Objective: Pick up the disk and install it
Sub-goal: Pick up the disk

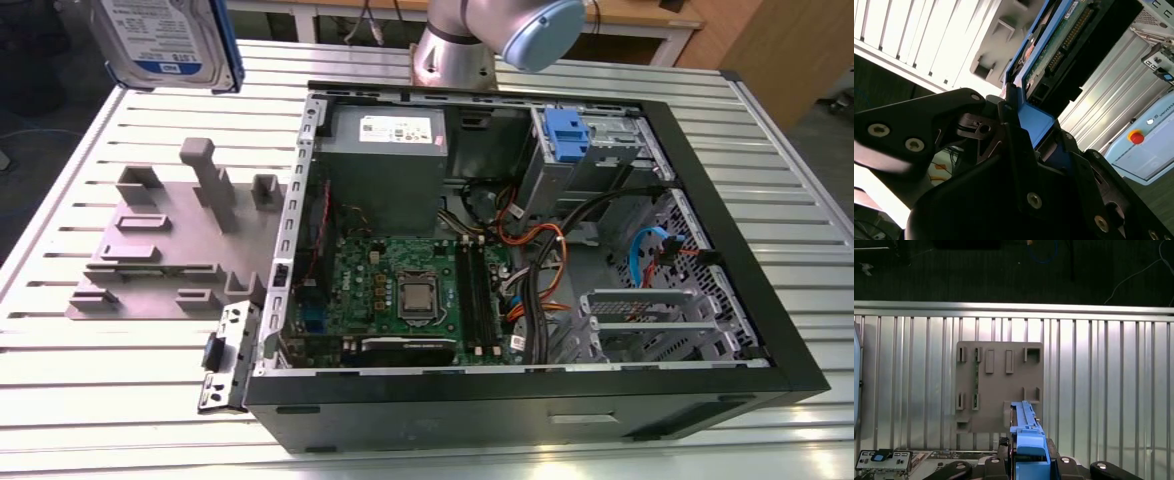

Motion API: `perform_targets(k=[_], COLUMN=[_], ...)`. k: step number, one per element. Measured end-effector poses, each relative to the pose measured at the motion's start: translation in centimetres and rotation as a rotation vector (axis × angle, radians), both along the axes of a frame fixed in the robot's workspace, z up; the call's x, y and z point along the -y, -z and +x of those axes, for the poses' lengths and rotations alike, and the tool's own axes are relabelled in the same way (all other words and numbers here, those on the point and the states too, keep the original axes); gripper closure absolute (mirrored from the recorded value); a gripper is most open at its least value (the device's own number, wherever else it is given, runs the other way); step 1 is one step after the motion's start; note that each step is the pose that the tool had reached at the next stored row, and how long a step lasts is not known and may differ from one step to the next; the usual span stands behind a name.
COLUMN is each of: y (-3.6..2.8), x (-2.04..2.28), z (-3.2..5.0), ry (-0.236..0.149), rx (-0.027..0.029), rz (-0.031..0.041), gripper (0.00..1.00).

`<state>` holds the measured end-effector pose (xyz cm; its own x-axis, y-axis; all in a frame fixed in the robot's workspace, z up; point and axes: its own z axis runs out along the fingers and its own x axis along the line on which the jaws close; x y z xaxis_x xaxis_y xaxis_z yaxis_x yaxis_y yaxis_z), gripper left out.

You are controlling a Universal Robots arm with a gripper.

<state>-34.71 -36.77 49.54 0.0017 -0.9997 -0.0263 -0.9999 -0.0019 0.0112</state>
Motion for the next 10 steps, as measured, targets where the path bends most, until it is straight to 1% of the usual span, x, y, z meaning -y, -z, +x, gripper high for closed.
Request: perform_targets(k=[5,8,10], y=[0.02,0.05,0.09], x=[0.00,0.02,0.10], z=[0.78,1.05,1.19], ry=[0.000,0.000,0.000], rx=[0.0000,-0.0001,0.0000], rz=[0.0000,-0.0001,0.0000], gripper=[0.64,0.64,0.64])
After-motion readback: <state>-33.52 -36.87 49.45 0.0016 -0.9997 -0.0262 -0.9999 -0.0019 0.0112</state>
